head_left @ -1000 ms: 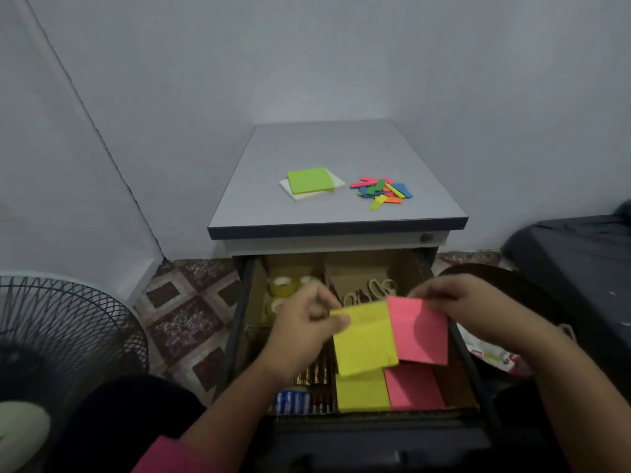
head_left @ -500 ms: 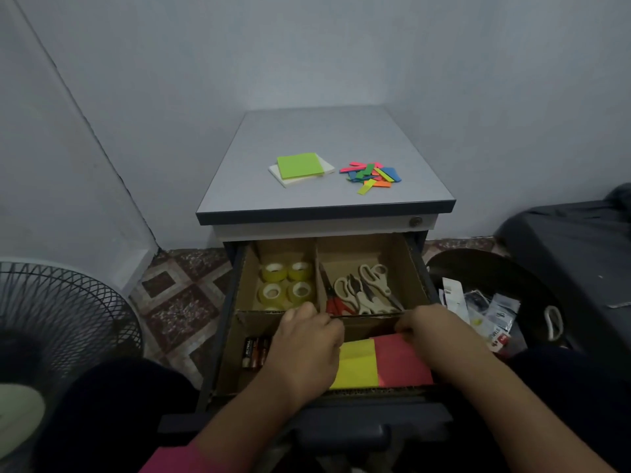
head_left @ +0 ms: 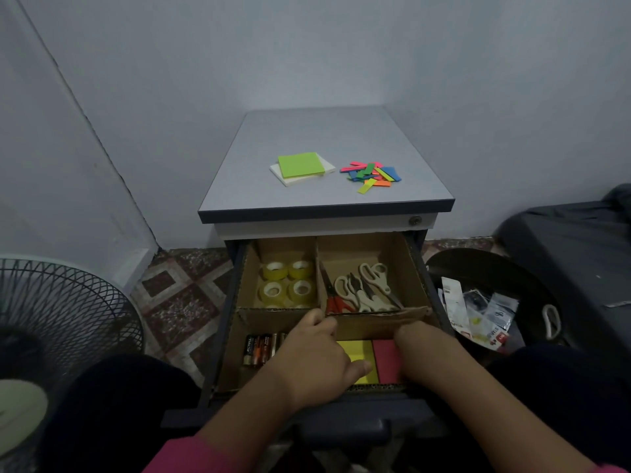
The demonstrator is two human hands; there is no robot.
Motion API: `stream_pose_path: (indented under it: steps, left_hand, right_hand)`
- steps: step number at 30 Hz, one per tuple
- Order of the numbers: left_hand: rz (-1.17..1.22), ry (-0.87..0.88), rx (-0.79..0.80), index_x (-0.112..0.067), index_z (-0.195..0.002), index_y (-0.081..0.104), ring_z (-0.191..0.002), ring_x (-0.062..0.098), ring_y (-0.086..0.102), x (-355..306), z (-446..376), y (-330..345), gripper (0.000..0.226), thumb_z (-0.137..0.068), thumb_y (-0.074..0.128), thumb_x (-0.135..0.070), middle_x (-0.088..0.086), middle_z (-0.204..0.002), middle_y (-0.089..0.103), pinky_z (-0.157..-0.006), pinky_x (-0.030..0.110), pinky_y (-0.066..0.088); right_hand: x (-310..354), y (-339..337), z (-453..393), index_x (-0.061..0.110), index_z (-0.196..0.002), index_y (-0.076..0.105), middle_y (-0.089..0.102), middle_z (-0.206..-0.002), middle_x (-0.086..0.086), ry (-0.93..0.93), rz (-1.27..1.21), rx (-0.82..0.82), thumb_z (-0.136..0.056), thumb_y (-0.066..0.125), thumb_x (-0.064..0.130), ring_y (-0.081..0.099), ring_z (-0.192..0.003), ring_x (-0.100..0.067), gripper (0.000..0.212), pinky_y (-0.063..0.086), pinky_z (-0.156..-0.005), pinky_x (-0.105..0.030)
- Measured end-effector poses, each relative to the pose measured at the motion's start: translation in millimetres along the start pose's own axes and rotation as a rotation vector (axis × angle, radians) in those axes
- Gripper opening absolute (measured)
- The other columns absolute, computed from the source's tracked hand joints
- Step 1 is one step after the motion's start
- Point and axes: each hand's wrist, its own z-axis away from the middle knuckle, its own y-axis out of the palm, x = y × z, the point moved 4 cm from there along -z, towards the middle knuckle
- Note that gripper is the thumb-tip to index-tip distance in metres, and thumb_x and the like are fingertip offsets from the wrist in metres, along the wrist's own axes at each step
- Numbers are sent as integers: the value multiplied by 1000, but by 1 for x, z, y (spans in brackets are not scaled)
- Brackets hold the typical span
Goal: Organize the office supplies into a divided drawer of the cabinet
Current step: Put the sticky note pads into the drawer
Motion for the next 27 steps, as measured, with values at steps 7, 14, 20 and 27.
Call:
stream_pose_path:
  steps: [7, 14, 20, 27]
  left_hand:
    - [20, -103, 200, -9, -94, 73, -119, 19, 36, 0, -3, 6, 70, -100, 18, -52, 4, -97, 68, -115, 43, 7]
    - [22, -155, 320, -9, -106, 67, -122, 21, 33, -3, -7, 9, 66, -100, 18, -53, 2, -111, 64, -112, 49, 10]
    - [15, -153, 345, -18, -120, 61, -123, 25, 32, -6, -6, 7, 55, -102, 20, -49, 5, -119, 61, -107, 51, 15]
    - [78, -173, 305, -6, -108, 66, -120, 20, 33, -5, -5, 6, 65, -100, 21, -52, 4, -112, 63, -108, 46, 14]
  right_hand:
    - [4, 2, -8, 9, -115, 60, 60, -120, -8, -32, 78, 7, -91, 55, 12, 59, -112, -24, 25, 49, -91, -34]
    - [5, 2, -10, 9, -115, 61, 61, -119, -8, -59, 115, -23, -92, 54, 13, 60, -111, -24, 24, 49, -90, -33]
    - [6, 4, -12, 9, -113, 62, 63, -117, -8, -78, 141, -23, -91, 56, 13, 61, -109, -24, 23, 50, -88, -33]
    - [5, 0, -8, 10, -109, 63, 63, -113, -7, -73, 87, -14, -90, 55, 11, 62, -106, -23, 21, 50, -86, -32]
